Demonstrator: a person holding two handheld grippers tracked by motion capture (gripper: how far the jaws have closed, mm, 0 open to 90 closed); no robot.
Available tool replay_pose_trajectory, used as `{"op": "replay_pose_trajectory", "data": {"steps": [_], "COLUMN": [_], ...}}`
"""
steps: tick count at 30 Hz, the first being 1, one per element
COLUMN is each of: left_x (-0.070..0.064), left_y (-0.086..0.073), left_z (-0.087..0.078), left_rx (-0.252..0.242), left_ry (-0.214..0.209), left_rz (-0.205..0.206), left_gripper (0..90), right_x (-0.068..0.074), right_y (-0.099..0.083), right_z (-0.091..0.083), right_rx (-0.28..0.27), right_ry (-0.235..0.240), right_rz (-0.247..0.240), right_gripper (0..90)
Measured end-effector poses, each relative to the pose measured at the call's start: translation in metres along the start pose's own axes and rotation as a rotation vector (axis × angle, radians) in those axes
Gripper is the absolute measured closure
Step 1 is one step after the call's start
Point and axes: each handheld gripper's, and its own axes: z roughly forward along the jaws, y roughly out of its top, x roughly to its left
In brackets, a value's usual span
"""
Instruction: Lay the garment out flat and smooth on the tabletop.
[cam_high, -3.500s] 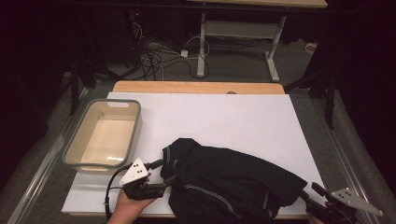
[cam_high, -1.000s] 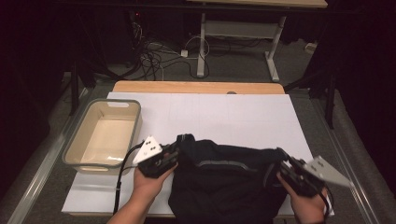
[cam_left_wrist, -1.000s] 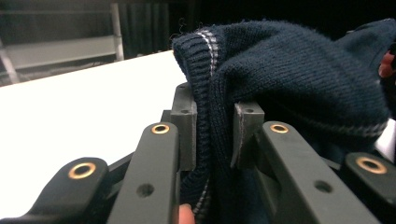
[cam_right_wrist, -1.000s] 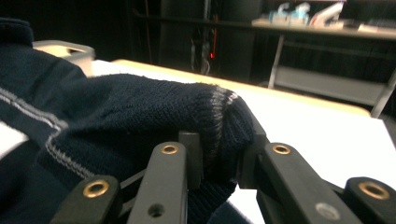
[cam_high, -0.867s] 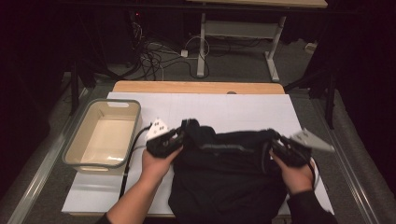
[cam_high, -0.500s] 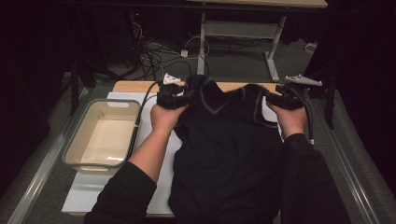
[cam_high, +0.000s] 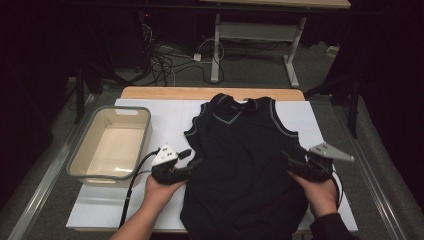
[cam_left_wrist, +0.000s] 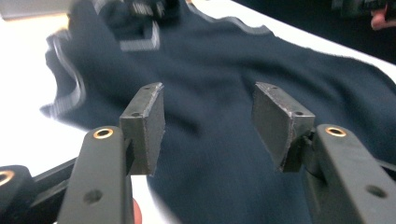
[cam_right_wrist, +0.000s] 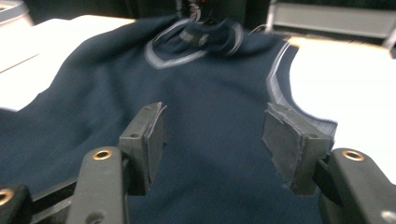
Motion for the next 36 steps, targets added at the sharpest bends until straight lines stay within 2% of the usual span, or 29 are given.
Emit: {"op": "replay_pose_trajectory", "data": {"steps": [2,4,6,7,8,9,10,13,15,17,21,24,28,31,32,34,36], "left_x": [-0.003,-0.005,-0.004,-0.002,0.0,0.003,0.003,0.003,0.002,0.002,0.0,0.0,0.001,0.003,0.004,0.006,0.005], "left_y": [-0.014,-0.025,-0.035,-0.038,-0.038,-0.036,-0.034,-0.032,-0.033,-0.032,-0.033,-0.033,-0.034,-0.033,-0.033,-0.033,-0.033], "left_z": [-0.014,-0.025,-0.031,-0.032,-0.032,-0.031,-0.031,-0.027,-0.022,-0.021,-0.02,-0.02,-0.022,-0.021,-0.021,-0.021,-0.021], "left_rx": [0.015,0.022,0.018,0.015,0.017,0.012,0.001,-0.006,0.025,0.036,0.042,0.042,0.021,0.02,0.022,0.019,0.019], "left_ry": [-0.013,-0.018,-0.005,0.007,-0.003,-0.012,-0.008,-0.019,-0.025,-0.038,-0.028,-0.031,-0.048,-0.065,-0.069,-0.079,-0.077], "left_rz": [-0.01,0.003,0.024,0.033,0.02,0.009,0.012,0.044,0.059,0.072,0.088,0.081,0.082,0.067,0.058,0.048,0.052], "left_gripper": [43.0,42.9,42.9,42.9,42.8,38.3,36.0,35.8,31.7,27.1,25.7,22.4,22.4,21.8,18.9,18.5,15.3], "right_x": [0.01,0.019,0.029,0.029,0.032,0.035,0.037,0.04,0.039,0.039,0.04,0.041,0.043,0.045,0.045,0.045,0.043], "right_y": [-0.017,-0.032,-0.049,-0.049,-0.053,-0.056,-0.059,-0.066,-0.07,-0.073,-0.08,-0.085,-0.088,-0.09,-0.09,-0.092,-0.094], "right_z": [-0.012,-0.021,-0.032,-0.032,-0.035,-0.038,-0.04,-0.045,-0.047,-0.048,-0.051,-0.051,-0.053,-0.058,-0.059,-0.062,-0.065], "right_rx": [0.009,0.025,0.041,0.041,0.045,0.049,0.053,0.043,0.021,0.026,0.039,0.059,0.064,0.062,0.06,0.061,0.063], "right_ry": [0.004,0.003,0.017,0.017,0.018,0.024,0.027,0.031,0.042,0.047,0.036,0.034,0.038,0.034,0.032,0.027,0.019], "right_rz": [-0.002,-0.02,-0.029,-0.029,-0.036,-0.046,-0.054,-0.065,-0.055,-0.051,-0.07,-0.087,-0.083,-0.08,-0.083,-0.082,-0.074], "right_gripper": [40.5,39.8,39.8,39.8,39.8,39.8,39.5,38.3,38.3,37.8,37.8,37.7,37.6,37.6,37.6,37.6,37.6]}}
